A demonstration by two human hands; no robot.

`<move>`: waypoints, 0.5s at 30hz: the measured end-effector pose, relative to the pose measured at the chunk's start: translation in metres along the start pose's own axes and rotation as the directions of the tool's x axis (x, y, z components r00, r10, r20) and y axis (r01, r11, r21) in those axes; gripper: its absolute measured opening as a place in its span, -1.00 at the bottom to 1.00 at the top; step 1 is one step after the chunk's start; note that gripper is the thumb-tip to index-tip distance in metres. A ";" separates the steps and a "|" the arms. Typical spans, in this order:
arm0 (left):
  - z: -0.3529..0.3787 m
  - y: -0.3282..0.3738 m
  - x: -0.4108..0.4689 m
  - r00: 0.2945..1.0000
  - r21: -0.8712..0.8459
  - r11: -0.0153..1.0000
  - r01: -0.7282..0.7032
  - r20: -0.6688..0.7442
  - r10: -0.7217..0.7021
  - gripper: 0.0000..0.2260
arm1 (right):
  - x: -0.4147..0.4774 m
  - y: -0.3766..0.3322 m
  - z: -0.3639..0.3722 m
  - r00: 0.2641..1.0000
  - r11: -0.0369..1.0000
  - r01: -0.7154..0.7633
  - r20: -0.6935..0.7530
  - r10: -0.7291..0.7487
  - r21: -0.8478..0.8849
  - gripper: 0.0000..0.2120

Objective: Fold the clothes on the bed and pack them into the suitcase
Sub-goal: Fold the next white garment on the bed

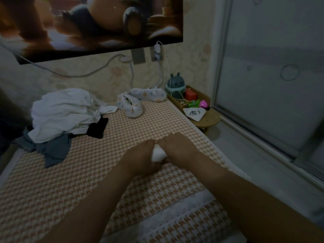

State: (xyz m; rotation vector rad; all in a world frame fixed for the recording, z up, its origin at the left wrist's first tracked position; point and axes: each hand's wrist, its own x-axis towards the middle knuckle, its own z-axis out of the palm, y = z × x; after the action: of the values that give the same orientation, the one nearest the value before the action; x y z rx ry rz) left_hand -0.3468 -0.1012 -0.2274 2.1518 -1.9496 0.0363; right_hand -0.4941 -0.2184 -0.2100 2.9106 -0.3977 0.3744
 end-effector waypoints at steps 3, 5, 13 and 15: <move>-0.021 0.021 0.012 1.000 -0.043 0.999 -0.006 -0.027 0.005 -0.31 | -0.010 0.029 -0.001 0.998 1.000 -0.028 -0.047 0.028 0.011 -0.53; -0.028 0.047 0.035 0.998 -0.089 0.996 -0.028 -0.066 0.022 -0.45 | -0.031 0.061 -0.014 0.995 0.993 -0.098 -0.001 0.098 0.063 -0.51; 0.022 0.202 0.139 0.941 -0.163 0.928 -0.335 -0.017 0.337 -0.58 | -0.173 0.165 -0.029 0.878 0.836 -0.478 0.108 0.467 0.271 -0.26; 0.042 0.245 0.162 0.924 -0.192 0.911 -0.364 0.044 0.379 -0.64 | -0.216 0.186 -0.020 0.809 0.746 -0.585 0.158 0.567 0.320 -0.24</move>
State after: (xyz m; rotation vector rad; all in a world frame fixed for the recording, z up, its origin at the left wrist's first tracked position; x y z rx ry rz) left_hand -0.5761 -0.2885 -0.2012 1.6676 -2.2852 -0.1580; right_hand -0.7525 -0.3394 -0.2229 3.0702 -1.3981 0.4977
